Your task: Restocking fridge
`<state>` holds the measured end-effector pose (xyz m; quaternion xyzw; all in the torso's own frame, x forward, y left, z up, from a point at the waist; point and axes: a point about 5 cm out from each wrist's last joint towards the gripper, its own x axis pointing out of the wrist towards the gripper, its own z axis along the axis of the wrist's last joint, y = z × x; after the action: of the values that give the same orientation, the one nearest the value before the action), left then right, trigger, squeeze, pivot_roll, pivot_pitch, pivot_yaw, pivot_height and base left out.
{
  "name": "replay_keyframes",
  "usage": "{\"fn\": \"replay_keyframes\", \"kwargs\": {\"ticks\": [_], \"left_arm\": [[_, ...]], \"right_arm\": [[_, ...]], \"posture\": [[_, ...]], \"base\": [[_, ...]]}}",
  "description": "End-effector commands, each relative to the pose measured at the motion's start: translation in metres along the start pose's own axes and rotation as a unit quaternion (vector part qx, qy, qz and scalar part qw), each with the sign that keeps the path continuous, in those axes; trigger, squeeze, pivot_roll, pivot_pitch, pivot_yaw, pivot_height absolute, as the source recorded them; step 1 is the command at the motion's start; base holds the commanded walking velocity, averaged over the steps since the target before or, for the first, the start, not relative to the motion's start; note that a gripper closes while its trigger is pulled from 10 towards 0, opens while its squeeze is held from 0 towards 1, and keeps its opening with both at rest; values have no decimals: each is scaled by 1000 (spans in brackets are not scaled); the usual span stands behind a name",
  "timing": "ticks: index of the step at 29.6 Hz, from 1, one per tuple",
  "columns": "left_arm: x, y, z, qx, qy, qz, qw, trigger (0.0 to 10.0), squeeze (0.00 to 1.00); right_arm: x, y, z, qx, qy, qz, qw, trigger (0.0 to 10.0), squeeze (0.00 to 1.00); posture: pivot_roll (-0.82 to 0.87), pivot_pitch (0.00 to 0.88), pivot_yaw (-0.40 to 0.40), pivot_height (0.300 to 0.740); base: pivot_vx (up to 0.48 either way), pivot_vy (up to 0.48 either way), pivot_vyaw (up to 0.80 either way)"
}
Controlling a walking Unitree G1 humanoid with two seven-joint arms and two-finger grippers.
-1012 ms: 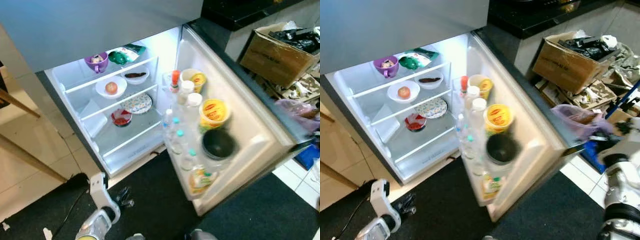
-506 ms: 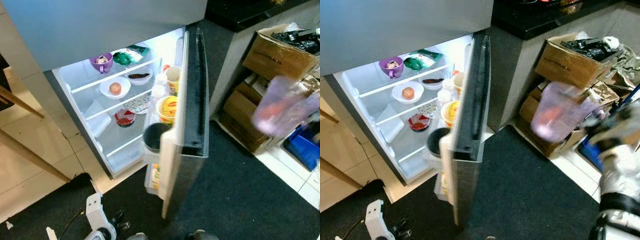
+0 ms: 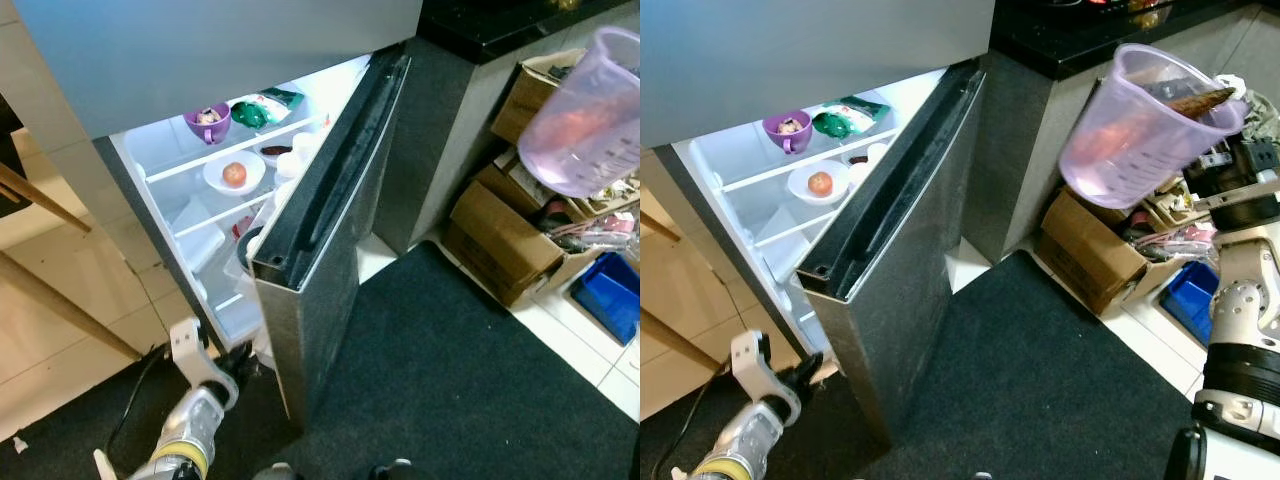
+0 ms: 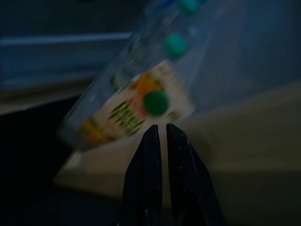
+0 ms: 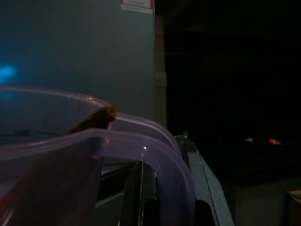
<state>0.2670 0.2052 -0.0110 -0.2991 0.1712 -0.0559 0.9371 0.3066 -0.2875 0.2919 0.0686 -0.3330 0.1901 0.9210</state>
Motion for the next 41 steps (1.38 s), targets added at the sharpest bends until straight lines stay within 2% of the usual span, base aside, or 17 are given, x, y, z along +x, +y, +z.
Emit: {"fn": "replay_keyframes", "kwargs": {"ticks": [1, 6, 8, 10, 14, 15, 17, 19, 21, 24, 28, 31, 33, 34, 35, 36, 41], "left_arm": [[3, -1, 11, 0, -23, -9, 1000, 10000, 0], [11, -11, 22, 1, -45, -33, 998, 10000, 0], [19, -26, 23, -17, -54, -79, 995, 10000, 0], [20, -30, 22, -26, -54, -94, 994, 10000, 0], [27, -68, 5, -64, -23, -235, 970, 10000, 0], [26, -89, -10, -63, 16, -308, 949, 10000, 0], [24, -103, -23, -69, 47, -355, 931, 10000, 0], [19, -114, -38, -73, 81, -391, 914, 10000, 0], [19, -114, -38, -73, 81, -391, 914, 10000, 0], [9, -115, -59, -72, 133, -412, 899, 10000, 0], [4, -107, -66, -70, 152, -398, 902, 10000, 0], [-2, -81, -66, -56, 162, -327, 930, 10000, 0], [-3, -75, -66, -53, 162, -309, 936, 10000, 0], [-7, -56, -64, -39, 159, -250, 954, 10000, 0], [-9, -48, -63, -36, 157, -223, 961, 10000, 0], [-9, -48, -63, -36, 157, -223, 961, 10000, 0], [-24, -12, -62, -31, 142, -104, 984, 10000, 0]], "right_arm": [[3, 14, -4, 12, 8, 35, 999, 10000, 0], [3, 25, -9, 20, 20, 54, 998, 10000, 0], [4, 30, -11, 27, 27, 60, 998, 10000, 0], [4, 30, -11, 28, 28, 60, 997, 10000, 0], [5, 33, -10, 28, 34, 63, 997, 10000, 0], [7, 34, -6, 26, 31, 65, 997, 10000, 0], [9, 35, -2, 22, 26, 67, 997, 10000, 0], [13, 35, 6, 19, 12, 68, 997, 10000, 0], [13, 35, 6, 19, 12, 68, 997, 10000, 0], [20, 37, 18, 19, -9, 77, 997, 10000, 0], [22, 41, 20, 18, -9, 86, 996, 10000, 0], [22, 47, 12, 16, 16, 96, 995, 10000, 0], [21, 48, 8, 12, 26, 96, 995, 10000, 0], [18, 50, -6, 11, 54, 90, 994, 10000, 0], [17, 52, -12, 12, 67, 88, 994, 10000, 0], [17, 52, -12, 12, 67, 88, 994, 10000, 0], [10, 73, -48, 37, 115, 98, 988, 10000, 0]], "posture": [[-21, 82, -39, 740], [-24, 83, -38, 740], [-24, 84, -39, 740], [-24, 84, -39, 740], [-25, 83, -39, 740], [-26, 83, -38, 740], [-26, 83, -38, 740], [-28, 77, -39, 740], [-28, 77, -39, 740], [-32, 74, -37, 740], [-32, 74, -37, 740], [-32, 74, -37, 740], [-32, 74, -37, 740], [-29, 72, -36, 740], [-26, 74, -35, 740], [-26, 74, -35, 740], [-21, 77, -34, 740]], "base": [[0, 0, 0], [0, 0, 0], [0, 0, 0], [0, 0, 0], [0, 0, 0], [0, 0, 0], [0, 0, 0], [0, 0, 0], [0, 0, 0], [0, 0, 0], [0, 0, 0], [0, 0, 0], [0, 0, 0], [0, 0, 0], [0, 0, 0], [0, 0, 0], [0, 0, 0]]}}
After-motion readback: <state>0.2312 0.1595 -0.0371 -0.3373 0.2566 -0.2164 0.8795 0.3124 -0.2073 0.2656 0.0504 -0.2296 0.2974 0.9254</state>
